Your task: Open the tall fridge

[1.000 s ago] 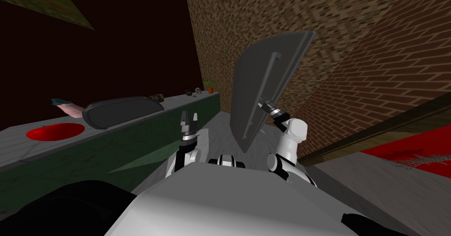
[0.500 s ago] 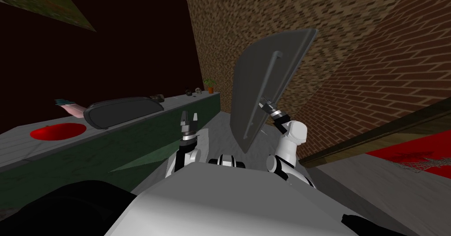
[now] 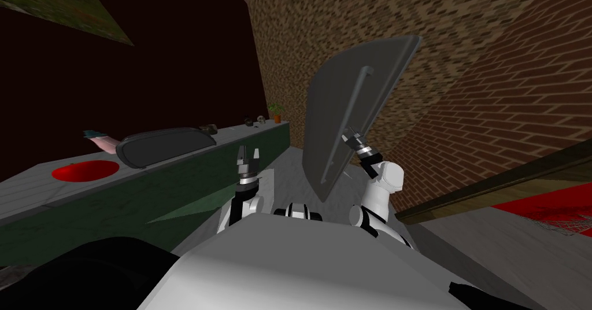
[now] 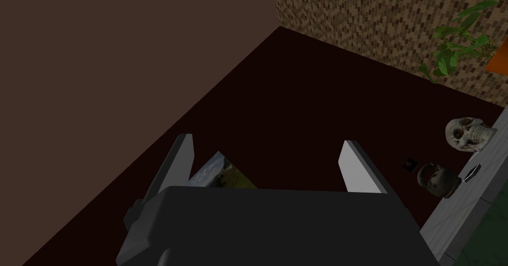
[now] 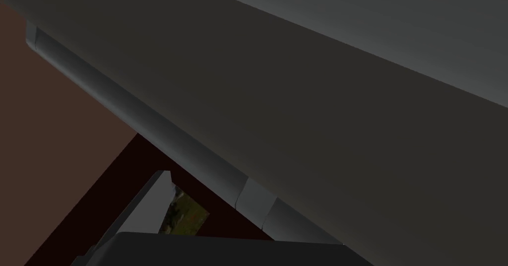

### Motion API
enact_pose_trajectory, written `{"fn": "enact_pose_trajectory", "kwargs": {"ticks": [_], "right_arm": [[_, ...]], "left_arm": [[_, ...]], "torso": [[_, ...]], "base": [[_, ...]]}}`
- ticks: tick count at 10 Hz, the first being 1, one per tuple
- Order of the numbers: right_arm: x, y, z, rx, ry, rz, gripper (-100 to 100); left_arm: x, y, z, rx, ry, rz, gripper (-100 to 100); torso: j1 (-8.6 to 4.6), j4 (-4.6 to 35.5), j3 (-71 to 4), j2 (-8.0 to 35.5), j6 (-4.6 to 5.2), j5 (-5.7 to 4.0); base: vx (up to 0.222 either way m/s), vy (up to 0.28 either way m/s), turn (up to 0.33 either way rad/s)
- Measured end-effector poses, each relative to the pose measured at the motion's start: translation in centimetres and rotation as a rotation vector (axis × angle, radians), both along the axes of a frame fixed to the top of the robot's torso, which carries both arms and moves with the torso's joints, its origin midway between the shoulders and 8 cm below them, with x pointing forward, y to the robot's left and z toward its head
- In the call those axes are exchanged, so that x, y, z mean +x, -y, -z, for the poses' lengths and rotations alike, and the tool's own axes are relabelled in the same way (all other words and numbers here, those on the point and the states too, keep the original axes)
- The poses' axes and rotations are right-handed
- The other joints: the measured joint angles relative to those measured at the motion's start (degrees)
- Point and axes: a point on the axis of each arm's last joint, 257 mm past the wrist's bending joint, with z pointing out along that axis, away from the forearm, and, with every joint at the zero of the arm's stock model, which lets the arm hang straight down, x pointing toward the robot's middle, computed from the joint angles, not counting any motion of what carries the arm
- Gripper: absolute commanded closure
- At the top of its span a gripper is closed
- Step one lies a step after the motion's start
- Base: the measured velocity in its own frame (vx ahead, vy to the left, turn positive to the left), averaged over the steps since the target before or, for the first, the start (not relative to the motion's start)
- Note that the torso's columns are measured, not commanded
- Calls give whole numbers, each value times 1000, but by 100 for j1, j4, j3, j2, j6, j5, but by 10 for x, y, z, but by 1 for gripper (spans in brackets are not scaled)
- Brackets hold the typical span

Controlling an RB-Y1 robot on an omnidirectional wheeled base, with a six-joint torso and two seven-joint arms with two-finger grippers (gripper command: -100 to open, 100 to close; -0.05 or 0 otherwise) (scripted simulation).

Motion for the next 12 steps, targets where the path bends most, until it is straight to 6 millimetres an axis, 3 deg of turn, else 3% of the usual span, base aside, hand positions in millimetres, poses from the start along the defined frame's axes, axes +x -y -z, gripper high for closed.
{"fn": "enact_pose_trajectory", "kwargs": {"ticks": [5,12], "right_arm": [[-10,7,-1,128,43,-8,-100],[-14,-6,9,291,63,-28,-100]], "left_arm": [[0,0,0,0,0,0,0],[0,0,0,0,0,0,0]], "torso": [[-7,-18,-8,-13,10,-5],[-46,-48,-17,-36,14,-37]], "base": [[16,-29,29],[2,-6,-11]]}}
